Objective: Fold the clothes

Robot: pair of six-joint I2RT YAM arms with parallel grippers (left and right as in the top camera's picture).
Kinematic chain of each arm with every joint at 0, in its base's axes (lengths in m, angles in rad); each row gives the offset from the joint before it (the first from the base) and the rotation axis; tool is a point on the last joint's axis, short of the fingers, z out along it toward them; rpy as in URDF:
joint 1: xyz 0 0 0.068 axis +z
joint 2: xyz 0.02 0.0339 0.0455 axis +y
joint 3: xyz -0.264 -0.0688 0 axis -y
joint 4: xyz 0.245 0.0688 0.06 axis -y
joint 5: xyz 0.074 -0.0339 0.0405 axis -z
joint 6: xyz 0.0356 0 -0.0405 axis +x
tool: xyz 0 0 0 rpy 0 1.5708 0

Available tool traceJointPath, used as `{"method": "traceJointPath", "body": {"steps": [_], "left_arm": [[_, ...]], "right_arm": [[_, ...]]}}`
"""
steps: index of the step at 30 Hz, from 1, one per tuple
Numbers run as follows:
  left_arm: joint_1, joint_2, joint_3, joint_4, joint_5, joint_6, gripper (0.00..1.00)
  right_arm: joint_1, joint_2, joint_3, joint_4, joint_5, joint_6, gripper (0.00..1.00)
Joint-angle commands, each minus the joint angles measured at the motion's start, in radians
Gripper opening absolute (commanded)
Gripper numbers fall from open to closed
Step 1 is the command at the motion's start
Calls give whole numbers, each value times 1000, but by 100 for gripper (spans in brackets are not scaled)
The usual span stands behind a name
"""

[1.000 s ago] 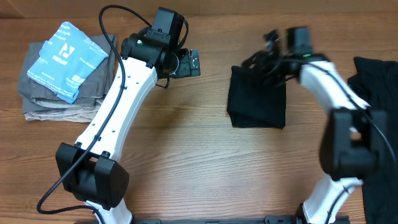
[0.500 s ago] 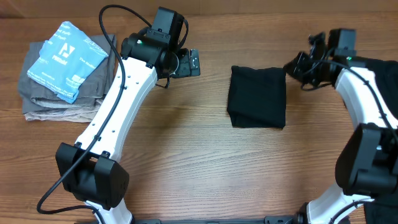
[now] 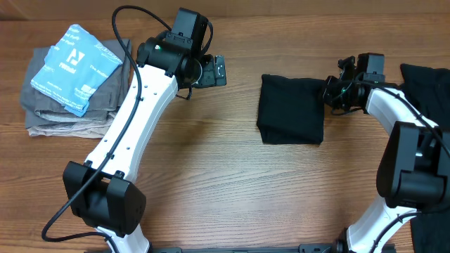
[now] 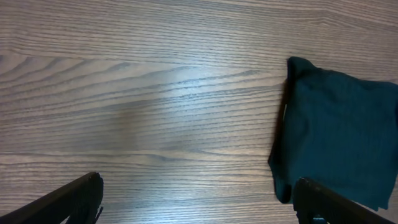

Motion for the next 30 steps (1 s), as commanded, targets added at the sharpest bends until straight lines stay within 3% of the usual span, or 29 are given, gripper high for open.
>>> {"method": "traceJointPath", "body": {"steps": [1,6,10,12,15,25,30], "left_arm": [[-7,6,4,1,-6,-3,100],[-7,6,4,1,-6,-3,100],[-7,6,4,1,-6,-3,100],[-7,6,4,1,-6,-3,100],[-7,6,4,1,-6,-3,100],[-7,6,4,1,-6,-3,100],[-7,6,4,1,-6,-3,100]], "right_arm": [[-30,-100,56,-29,-155,-6,24],[-56,-235,63,-188,-250,-47,24],[-59,-272,61,-407,-167,-61,4],[-53,-271,37,-443,-131,-62,4],[-36,-267,-30,-436,-79,-64,4],[-13,-266,-358,-134,-61,-34,4],[-31,-286,-268,-114,-337,-33,4]]}}
